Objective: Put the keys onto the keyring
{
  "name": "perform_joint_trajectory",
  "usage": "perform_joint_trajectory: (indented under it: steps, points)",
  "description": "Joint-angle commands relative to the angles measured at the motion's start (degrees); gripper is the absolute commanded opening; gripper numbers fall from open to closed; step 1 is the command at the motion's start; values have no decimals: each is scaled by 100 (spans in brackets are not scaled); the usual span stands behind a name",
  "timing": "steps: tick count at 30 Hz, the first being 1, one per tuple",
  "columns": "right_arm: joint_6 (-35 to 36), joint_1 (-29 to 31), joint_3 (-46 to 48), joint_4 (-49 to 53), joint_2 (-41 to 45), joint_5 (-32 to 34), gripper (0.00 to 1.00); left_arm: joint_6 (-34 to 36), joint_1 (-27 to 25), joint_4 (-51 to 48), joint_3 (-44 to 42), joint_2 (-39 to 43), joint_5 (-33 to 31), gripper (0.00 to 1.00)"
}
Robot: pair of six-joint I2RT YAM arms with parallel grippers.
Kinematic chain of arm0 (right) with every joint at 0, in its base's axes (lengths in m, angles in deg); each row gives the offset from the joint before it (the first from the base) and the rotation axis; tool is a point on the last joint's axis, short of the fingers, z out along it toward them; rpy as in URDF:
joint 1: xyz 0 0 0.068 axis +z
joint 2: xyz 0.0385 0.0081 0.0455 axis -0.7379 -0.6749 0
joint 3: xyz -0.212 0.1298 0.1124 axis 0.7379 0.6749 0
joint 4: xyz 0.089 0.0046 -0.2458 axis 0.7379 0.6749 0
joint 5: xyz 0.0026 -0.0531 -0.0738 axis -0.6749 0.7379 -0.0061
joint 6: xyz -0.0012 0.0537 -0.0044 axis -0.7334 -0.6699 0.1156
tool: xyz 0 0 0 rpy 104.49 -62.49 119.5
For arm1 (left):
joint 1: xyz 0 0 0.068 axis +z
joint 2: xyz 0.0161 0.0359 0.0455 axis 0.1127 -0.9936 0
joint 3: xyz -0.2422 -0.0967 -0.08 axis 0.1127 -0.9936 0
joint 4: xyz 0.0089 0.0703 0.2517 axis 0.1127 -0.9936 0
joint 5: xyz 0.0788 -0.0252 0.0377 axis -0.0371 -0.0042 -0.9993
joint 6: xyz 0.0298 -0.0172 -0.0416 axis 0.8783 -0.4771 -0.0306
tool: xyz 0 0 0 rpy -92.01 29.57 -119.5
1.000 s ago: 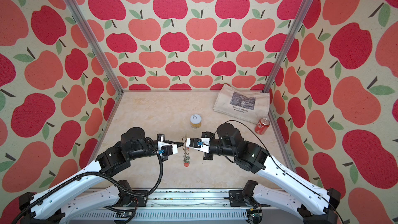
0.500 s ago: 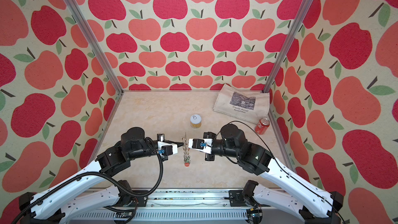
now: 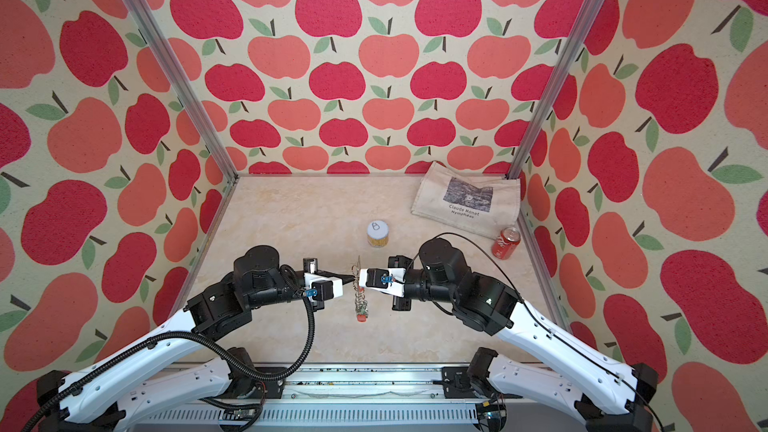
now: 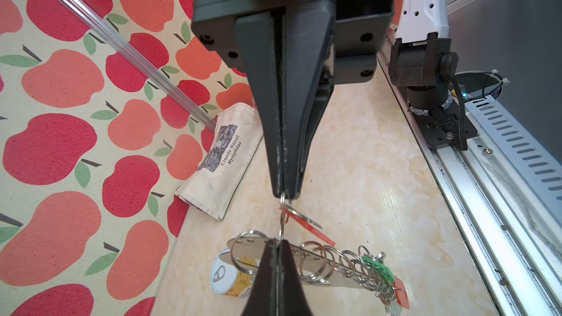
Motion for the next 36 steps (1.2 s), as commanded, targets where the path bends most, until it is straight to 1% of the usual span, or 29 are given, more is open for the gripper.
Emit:
perform_joint_trajectory:
  steps: [1,11,36]
  points:
    - [102,32,-89,73,-10,-6,0,-4,-40,35,49,127,37,0]
    - [114,39,-71,-4,179,-36,0,29,-40,-8,49,57,-28,0]
    - [155,44,-71,18,225,4,0,36,-40,-17,57,38,-68,0]
